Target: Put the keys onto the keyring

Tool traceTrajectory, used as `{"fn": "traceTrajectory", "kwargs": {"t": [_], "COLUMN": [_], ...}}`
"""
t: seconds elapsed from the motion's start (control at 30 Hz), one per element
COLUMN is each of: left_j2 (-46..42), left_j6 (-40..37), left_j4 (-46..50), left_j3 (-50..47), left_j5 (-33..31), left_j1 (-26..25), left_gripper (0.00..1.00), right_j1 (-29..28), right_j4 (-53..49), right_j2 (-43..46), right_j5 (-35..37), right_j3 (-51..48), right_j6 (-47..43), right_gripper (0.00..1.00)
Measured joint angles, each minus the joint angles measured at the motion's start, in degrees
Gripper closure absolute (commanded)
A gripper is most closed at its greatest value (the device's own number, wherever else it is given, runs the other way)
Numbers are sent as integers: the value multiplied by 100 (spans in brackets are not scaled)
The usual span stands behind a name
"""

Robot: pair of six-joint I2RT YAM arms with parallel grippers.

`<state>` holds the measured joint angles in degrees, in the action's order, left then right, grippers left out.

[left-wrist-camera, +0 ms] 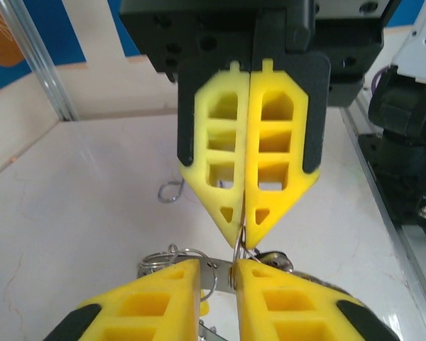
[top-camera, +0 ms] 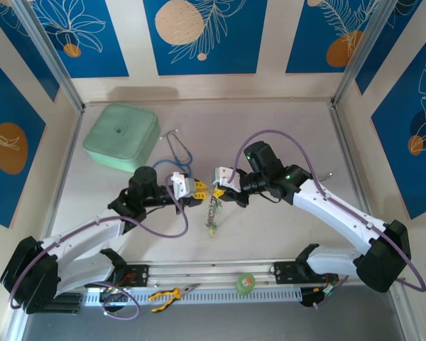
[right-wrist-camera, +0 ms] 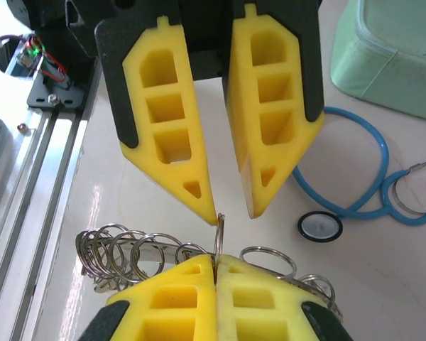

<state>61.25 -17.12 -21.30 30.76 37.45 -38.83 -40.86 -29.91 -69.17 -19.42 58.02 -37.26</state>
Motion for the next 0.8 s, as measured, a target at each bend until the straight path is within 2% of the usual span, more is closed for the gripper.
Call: {"fn": "traceTrajectory", "kwargs": {"t": [0.1,0.33,0.4,0.43,0.47,0.5,0.57,0.7,0.8], "left_j2": [33,160,160,160,157,155,155,129,129], "left_j6": [-105,-214,-269,-271,-273,-271,-258,0,262], "left_j4": [267,584,608,616,614,608,605,125,-291], "left_j3": [66,188,195,199,199,199,192,-26,-243], "left_j5": [7,131,153,168,175,175,168,96,-2], "left_j1": [0,-7,-9,-9,-9,-9,-9,-9,-9], "left_gripper": [81,100,100,100,100,100,100,100,100], "right_j1": [-96,-308,-328,-332,-326,-304,-199,157,205], "right_j4": [-162,-474,-573,-577,-573,-531,-216,319,535], "right_j2": [-105,-396,-428,-426,-413,-407,-293,236,435], "right_j5": [125,457,496,503,498,446,306,17,-46], "right_j3": [149,485,553,557,557,553,461,13,-269], "right_j6": [-72,-223,-238,-236,-190,-133,31,461,754], "right_gripper": [100,100,100,91,76,69,62,58,58]}}
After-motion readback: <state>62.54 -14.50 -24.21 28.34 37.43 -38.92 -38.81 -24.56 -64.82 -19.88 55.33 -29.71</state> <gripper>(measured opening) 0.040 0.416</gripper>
